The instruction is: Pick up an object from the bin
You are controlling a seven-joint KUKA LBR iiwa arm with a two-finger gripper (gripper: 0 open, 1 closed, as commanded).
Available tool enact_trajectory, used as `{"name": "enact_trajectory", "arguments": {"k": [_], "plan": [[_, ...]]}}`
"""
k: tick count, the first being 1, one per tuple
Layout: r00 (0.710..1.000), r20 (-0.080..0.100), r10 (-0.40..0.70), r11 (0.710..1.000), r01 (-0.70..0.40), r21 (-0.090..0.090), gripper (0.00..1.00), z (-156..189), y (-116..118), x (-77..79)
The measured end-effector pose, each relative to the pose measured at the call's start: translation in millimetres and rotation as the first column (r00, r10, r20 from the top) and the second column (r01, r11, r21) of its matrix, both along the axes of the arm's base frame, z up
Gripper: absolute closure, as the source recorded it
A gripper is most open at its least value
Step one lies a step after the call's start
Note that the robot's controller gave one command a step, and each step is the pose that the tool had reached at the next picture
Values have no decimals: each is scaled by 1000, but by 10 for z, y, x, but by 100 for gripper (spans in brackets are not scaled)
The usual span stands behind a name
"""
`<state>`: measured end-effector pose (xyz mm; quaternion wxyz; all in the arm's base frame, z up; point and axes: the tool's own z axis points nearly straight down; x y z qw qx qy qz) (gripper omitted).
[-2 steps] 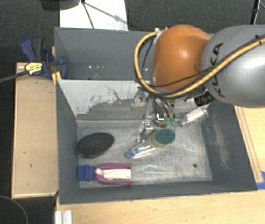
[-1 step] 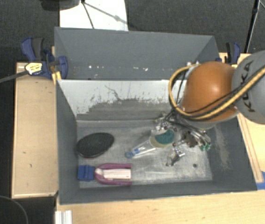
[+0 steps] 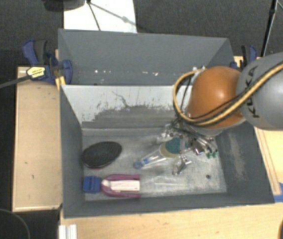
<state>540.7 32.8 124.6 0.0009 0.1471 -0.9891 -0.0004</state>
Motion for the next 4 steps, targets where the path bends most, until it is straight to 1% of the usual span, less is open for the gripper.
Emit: {"name": "enact_trajectory", "arguments": {"k": [1,2,3,4], "plan": [[994,8,105,995,-105,0,0,12,51,298],[1000,5,-12,1000,12,3,0,-512,-344,482],[998,9,55,998,-55,-4,0,-504,84,519],[999,15,49,999,-49,1,100,-486,95,537]]}}
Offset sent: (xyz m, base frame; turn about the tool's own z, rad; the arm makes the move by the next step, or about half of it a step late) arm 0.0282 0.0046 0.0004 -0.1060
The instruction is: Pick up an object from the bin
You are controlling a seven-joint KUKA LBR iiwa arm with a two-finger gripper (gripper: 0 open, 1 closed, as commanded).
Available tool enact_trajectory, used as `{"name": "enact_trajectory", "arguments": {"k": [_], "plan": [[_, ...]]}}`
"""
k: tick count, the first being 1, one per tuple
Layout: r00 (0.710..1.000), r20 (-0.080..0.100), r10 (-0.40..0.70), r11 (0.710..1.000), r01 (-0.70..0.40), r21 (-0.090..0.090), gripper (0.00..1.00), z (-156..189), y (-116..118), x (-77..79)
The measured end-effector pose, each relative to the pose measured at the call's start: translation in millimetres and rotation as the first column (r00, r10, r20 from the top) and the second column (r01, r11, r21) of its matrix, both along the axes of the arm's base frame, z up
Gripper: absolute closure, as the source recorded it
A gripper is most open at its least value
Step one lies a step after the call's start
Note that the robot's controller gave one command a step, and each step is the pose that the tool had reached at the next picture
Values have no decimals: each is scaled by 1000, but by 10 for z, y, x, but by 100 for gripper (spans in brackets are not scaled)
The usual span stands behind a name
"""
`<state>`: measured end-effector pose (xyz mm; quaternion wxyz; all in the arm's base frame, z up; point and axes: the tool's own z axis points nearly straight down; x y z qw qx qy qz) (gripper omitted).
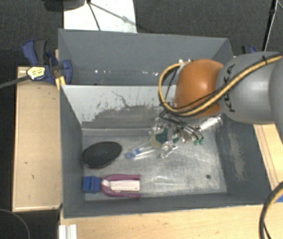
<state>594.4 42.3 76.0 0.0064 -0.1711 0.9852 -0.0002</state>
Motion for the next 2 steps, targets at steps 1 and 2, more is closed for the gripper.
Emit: {"name": "enact_trajectory", "arguments": {"k": [1,2], "plan": [[1000,-1,-3,1000,3,-1,100,766,5,29],[1000,-4,-7,1000,7,-1,100,1154,7,47]]}}
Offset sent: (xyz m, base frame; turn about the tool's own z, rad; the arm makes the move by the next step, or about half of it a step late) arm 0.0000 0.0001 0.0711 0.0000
